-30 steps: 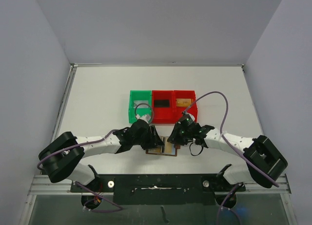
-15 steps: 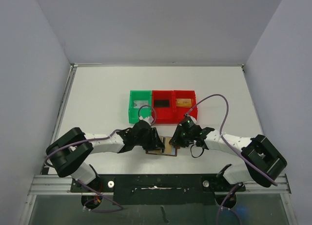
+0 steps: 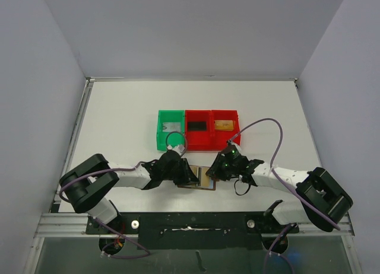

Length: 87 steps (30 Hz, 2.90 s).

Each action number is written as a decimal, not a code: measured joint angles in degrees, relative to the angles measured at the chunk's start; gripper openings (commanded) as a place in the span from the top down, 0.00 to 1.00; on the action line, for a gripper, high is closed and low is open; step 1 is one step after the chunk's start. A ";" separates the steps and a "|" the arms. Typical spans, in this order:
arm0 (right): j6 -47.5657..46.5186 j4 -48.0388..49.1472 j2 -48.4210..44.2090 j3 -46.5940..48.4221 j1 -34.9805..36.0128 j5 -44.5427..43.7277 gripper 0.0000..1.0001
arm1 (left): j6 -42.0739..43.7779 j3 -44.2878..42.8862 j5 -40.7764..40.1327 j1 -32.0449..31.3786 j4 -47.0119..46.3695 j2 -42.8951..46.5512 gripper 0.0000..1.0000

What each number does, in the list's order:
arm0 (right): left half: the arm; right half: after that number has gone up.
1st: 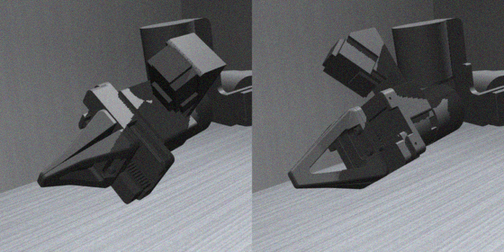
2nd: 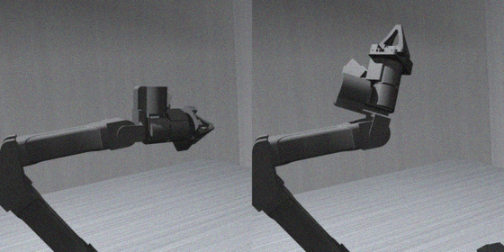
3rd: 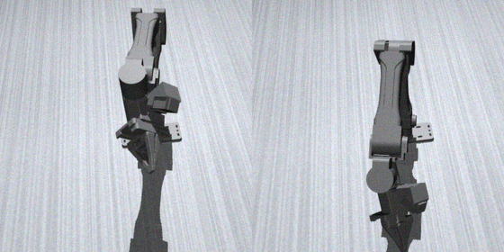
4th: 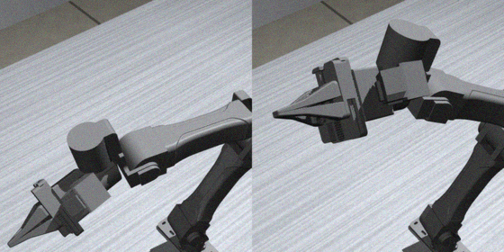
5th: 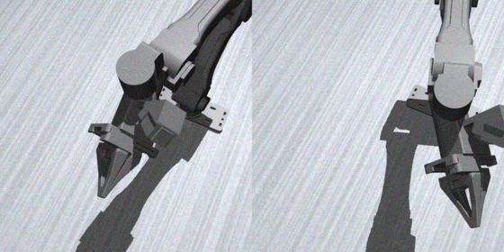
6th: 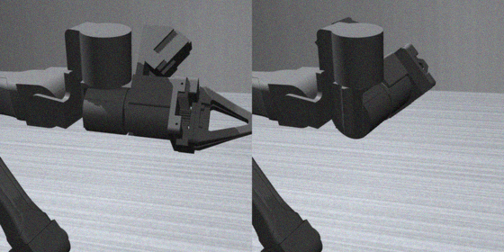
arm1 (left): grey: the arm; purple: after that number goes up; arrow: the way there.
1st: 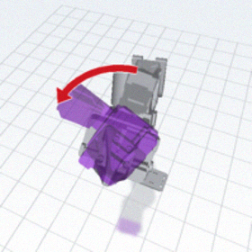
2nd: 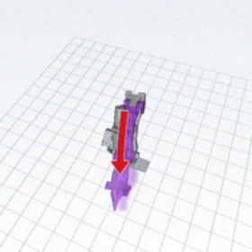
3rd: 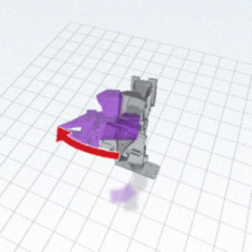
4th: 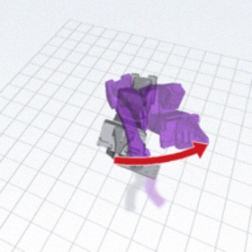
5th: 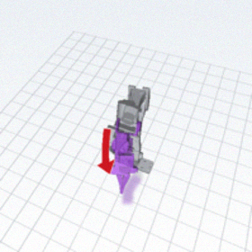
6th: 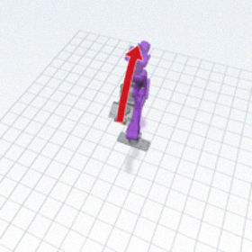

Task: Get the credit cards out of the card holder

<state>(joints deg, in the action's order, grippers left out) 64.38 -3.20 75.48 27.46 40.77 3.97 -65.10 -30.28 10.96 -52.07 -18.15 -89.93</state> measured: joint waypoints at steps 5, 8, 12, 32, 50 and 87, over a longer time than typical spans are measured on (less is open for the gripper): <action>0.50 0.70 -0.02 -0.39 -0.24 0.35 0.79 | -2.45 2.29 0.22 0.48 -3.98 -0.20 0.95; 0.70 1.36 -0.24 -0.87 -0.24 0.35 0.79 | -3.69 3.54 0.46 1.01 -6.08 -0.20 1.00; 0.79 1.75 -0.26 -1.07 -0.26 0.37 0.79 | -4.48 4.31 0.87 1.77 -7.37 0.00 1.00; 0.39 1.70 0.02 -0.81 -0.31 0.76 0.79 | -2.75 4.11 1.16 2.43 -4.33 3.02 0.79; 0.37 2.27 0.96 -0.46 -0.61 1.70 0.79 | -3.65 3.43 2.91 3.93 -5.84 0.87 1.00; -1.11 2.69 1.55 -0.35 -1.42 3.78 0.79 | -4.37 3.21 5.18 4.20 -10.56 -2.05 0.76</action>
<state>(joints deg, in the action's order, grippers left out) 63.26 -0.51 77.03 27.11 39.35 7.75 -69.47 -27.07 16.14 -47.88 -28.71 -91.98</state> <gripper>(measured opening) 0.208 0.244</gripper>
